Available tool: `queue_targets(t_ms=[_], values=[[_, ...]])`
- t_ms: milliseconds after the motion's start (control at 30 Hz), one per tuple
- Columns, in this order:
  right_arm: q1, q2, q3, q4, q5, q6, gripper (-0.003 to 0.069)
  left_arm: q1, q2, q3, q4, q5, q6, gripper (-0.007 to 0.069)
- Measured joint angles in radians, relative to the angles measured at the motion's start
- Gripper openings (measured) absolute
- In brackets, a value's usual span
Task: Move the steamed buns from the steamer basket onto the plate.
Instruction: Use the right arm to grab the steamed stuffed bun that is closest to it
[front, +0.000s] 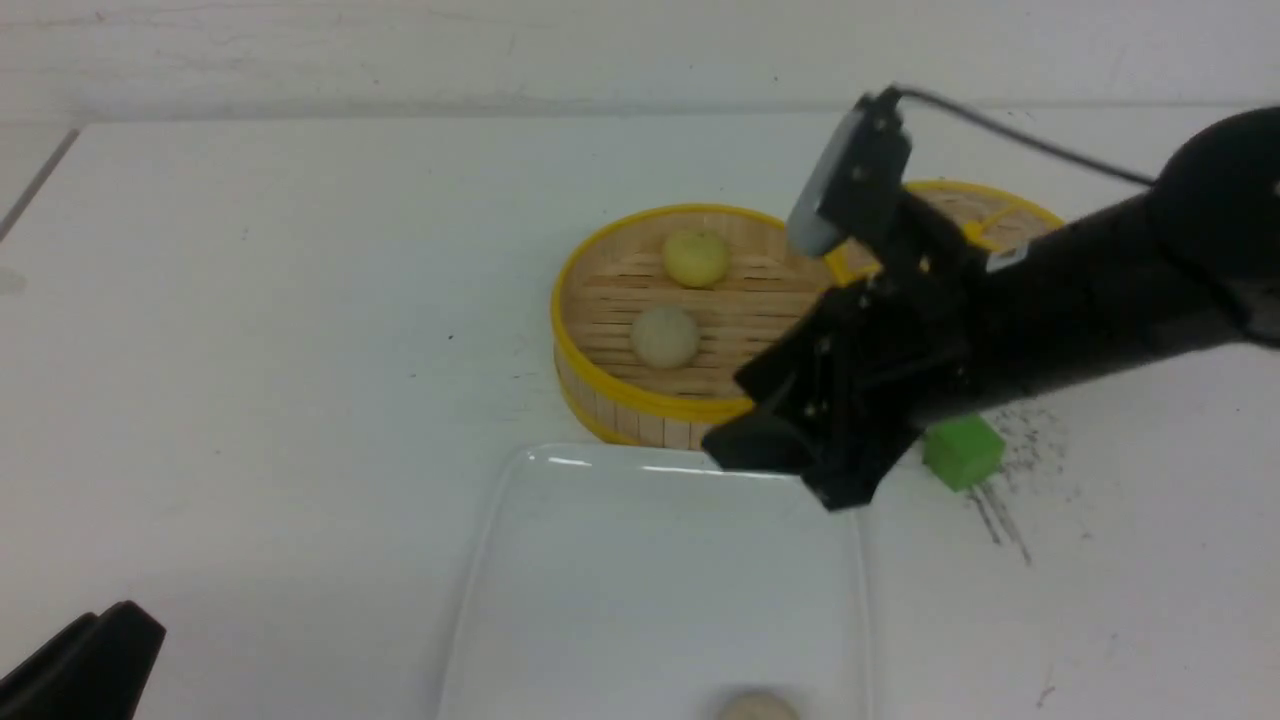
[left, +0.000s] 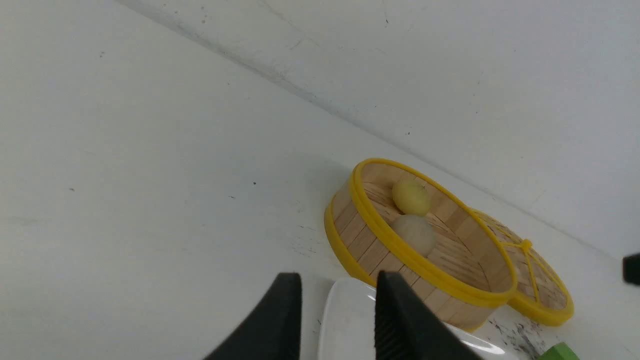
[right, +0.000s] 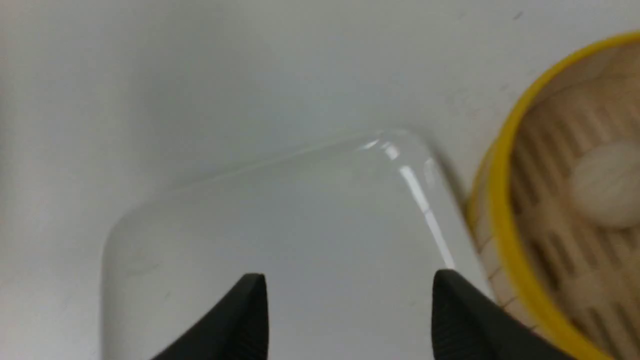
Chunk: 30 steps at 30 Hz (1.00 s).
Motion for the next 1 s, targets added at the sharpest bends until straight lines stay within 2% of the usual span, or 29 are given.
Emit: queue_targets(t_ms=[133,333,633,1000], values=[[-0.013,-0.036,-0.058,-0.139,-0.021,0.145,0.0412,0.0,0.0,0.0,0.0,0.0,0.0,0.0241],[-0.019,-0.037,-0.075,-0.259,-0.027,0.225,0.0394,0.0,0.0,0.0,0.0,0.0,0.0,0.0241],[-0.019,-0.037,-0.079,-0.188,-0.031,0.229,0.0393,0.0,0.0,0.0,-0.003,0.003,0.003,0.0241],[-0.019,-0.037,-0.079,-0.184,-0.03,0.216,0.0393,0.0,0.0,0.0,-0.003,0.001,0.106,0.0241]])
